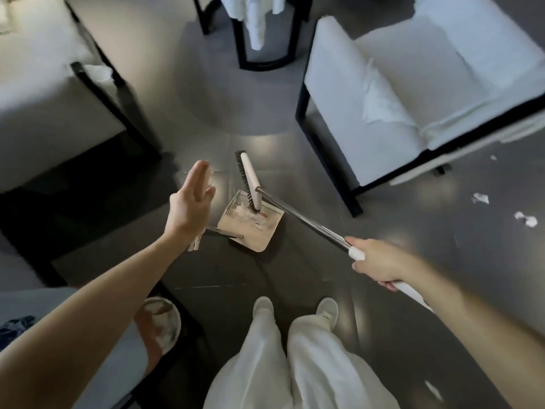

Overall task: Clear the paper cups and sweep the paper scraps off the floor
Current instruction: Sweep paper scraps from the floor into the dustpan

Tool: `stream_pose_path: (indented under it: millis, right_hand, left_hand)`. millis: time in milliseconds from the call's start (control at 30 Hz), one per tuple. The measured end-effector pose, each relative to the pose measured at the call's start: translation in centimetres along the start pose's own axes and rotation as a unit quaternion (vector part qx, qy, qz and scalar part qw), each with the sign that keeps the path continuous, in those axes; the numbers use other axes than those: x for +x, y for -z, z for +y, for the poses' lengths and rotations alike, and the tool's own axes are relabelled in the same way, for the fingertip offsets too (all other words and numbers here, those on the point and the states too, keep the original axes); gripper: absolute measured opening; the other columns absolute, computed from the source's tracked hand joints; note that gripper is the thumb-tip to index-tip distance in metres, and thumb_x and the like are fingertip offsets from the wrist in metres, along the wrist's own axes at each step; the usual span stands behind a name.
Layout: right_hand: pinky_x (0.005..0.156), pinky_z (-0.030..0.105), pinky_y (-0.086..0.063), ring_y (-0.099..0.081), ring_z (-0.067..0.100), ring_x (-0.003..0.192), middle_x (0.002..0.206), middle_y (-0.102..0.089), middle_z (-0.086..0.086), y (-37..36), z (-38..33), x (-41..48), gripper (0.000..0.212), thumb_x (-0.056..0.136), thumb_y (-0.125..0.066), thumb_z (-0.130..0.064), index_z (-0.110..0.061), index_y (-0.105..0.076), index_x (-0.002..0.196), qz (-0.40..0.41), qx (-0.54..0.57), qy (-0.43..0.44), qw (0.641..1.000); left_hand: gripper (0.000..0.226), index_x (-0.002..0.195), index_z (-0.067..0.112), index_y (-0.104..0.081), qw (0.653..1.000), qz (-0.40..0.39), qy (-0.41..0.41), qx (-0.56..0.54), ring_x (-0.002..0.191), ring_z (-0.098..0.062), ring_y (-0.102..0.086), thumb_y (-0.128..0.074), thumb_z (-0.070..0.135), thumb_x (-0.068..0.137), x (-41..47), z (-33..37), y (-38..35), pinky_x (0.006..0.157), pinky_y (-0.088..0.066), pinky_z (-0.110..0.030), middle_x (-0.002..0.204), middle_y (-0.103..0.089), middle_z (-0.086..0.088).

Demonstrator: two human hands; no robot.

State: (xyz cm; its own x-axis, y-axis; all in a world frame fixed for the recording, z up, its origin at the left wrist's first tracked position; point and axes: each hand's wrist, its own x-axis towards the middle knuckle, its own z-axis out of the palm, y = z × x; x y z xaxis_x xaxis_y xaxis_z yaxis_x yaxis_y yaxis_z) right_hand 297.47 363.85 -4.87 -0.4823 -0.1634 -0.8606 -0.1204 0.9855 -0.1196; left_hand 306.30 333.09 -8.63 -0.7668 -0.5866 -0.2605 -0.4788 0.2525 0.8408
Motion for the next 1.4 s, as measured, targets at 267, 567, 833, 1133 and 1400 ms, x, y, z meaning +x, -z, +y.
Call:
stream_pose_path:
  millis: [267,567,833,1133,1400]
  right_hand:
    - [0.040,0.023,-0.038,-0.041,0.007,0.021,0.067,-0.047,0.002,-6.6,11.2,-6.5,0.065,0.096,-0.045,-0.017,-0.035,-0.018,0.152,0.005,0.045,-0.072,0.996]
    - [0.044,0.018,-0.036,-0.043,0.002,0.024,0.068,-0.043,-0.002,-15.0,24.5,-14.3,0.062,0.100,-0.047,-0.021,-0.029,-0.017,0.154,-0.009,0.224,-0.140,0.964]
    - [0.046,0.019,-0.033,-0.042,0.006,0.051,0.067,-0.046,-0.004,-21.5,35.8,-20.2,0.063,0.099,-0.051,-0.032,-0.032,-0.019,0.153,0.014,0.321,-0.229,0.919]
    - [0.037,0.012,-0.034,-0.046,0.006,0.041,0.062,-0.055,0.004,-23.1,46.6,-24.4,0.032,0.099,-0.049,-0.022,-0.006,-0.047,0.127,0.036,0.420,-0.235,0.876]
    - [0.035,0.015,-0.036,-0.046,0.014,0.038,0.053,-0.051,0.005,-18.9,57.1,-21.8,0.041,0.096,-0.056,-0.026,-0.010,-0.044,0.132,0.103,0.513,-0.277,0.806]
  left_hand:
    - [0.048,0.138,0.038,-0.043,0.980,-0.140,-0.101,0.099,0.083,-0.022,-0.064,-0.052,0.014,0.098,-3.7,4.1,-6.1,0.079,-0.049,-0.032,0.120,-0.063,-0.015]
    - [0.047,0.137,0.040,-0.045,0.935,-0.267,-0.166,0.162,0.042,-0.008,-0.050,-0.055,0.018,0.097,-11.2,7.4,-18.6,0.052,-0.045,-0.021,0.075,-0.059,-0.004]
    - [0.048,0.133,0.046,-0.044,0.878,-0.376,-0.243,0.170,0.085,-0.028,-0.064,-0.055,0.019,0.096,-20.4,11.5,-33.3,0.089,-0.052,-0.037,0.114,-0.062,0.012]
    - [0.043,0.134,0.036,-0.043,0.803,-0.438,-0.372,0.160,0.081,-0.033,-0.060,-0.052,0.017,0.096,-28.0,19.0,-47.5,0.087,-0.048,-0.036,0.121,-0.056,0.018]
    - [0.044,0.131,0.047,-0.041,0.784,-0.472,-0.376,0.145,0.071,-0.022,-0.054,-0.050,0.021,0.097,-29.2,26.2,-61.1,0.080,-0.055,-0.045,0.114,-0.061,0.008]
